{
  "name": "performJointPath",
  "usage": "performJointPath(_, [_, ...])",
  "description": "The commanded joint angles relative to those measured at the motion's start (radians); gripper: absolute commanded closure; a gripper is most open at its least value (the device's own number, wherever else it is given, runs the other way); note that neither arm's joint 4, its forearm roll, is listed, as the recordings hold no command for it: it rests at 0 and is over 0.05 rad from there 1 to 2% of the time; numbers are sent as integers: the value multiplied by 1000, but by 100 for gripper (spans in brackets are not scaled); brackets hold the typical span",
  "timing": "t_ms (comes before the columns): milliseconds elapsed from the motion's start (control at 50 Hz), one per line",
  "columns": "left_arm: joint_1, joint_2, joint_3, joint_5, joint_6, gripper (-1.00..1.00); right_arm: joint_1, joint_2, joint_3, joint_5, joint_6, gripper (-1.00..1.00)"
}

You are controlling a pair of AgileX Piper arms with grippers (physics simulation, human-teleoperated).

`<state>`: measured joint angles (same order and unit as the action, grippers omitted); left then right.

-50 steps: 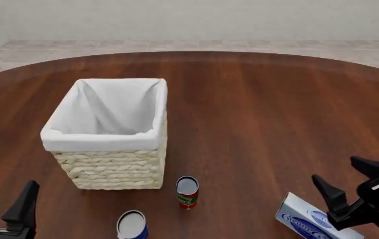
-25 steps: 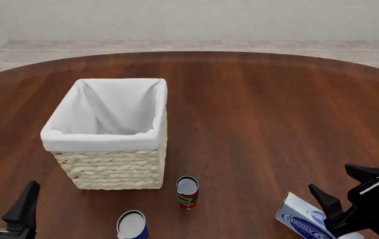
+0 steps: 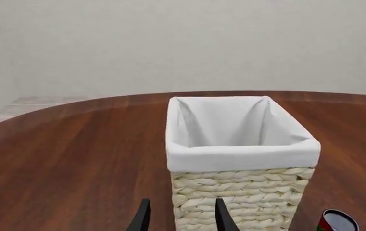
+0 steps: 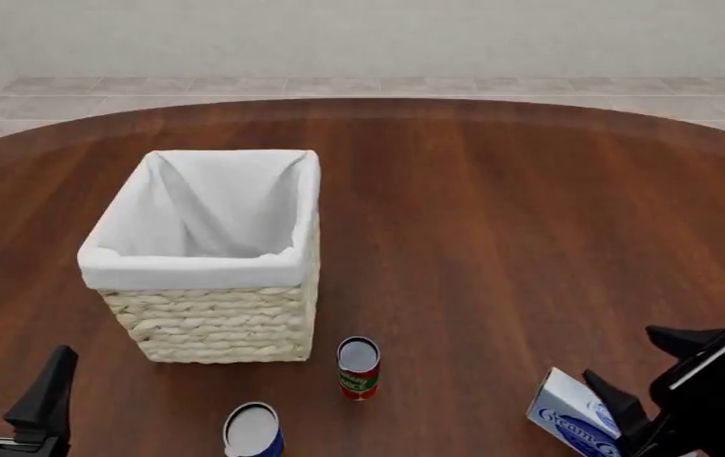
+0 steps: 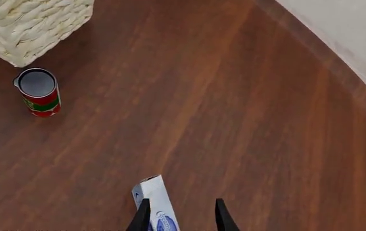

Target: Pick up the cream cheese box, and put it in the basket.

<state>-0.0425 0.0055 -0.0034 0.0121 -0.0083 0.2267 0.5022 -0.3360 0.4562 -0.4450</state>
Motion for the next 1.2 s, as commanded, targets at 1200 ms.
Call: performJointPath(1200, [-2, 7, 0, -4, 3, -100, 55, 106, 36, -15, -47, -100])
